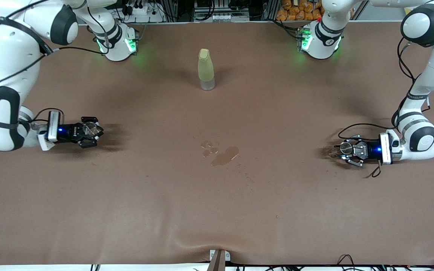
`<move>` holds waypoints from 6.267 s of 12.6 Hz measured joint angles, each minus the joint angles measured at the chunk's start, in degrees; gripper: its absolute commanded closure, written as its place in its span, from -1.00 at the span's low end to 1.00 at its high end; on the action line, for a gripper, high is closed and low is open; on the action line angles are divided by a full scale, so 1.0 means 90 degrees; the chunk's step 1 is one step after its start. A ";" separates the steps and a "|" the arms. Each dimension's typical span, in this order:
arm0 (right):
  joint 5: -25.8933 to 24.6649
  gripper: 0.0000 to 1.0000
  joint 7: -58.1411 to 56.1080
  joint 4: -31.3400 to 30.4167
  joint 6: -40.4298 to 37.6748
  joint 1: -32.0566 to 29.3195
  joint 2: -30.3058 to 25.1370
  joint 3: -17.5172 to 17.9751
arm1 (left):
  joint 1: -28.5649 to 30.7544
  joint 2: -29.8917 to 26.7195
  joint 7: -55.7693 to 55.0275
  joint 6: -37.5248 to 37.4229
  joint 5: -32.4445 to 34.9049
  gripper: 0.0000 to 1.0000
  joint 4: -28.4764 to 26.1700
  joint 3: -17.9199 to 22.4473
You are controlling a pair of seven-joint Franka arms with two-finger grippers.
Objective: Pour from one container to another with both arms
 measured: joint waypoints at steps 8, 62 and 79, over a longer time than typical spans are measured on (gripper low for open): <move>0.0622 1.00 -0.0130 0.0329 0.0296 -0.0061 0.0822 0.0296 | 0.0046 -0.0001 0.0000 0.0000 0.0148 -0.36 0.0035 0.0031; -0.7049 -1.00 1.3760 0.2209 0.0684 0.0609 -0.5590 0.0668 | -0.4260 -0.6302 -1.4916 -0.0773 0.5679 -1.00 0.0473 0.1927; -0.8793 -1.00 1.6952 0.2070 0.1011 -0.0790 -0.6020 0.3347 | -0.4595 -0.6389 -1.4400 -0.0265 0.6270 -1.00 0.0274 0.2022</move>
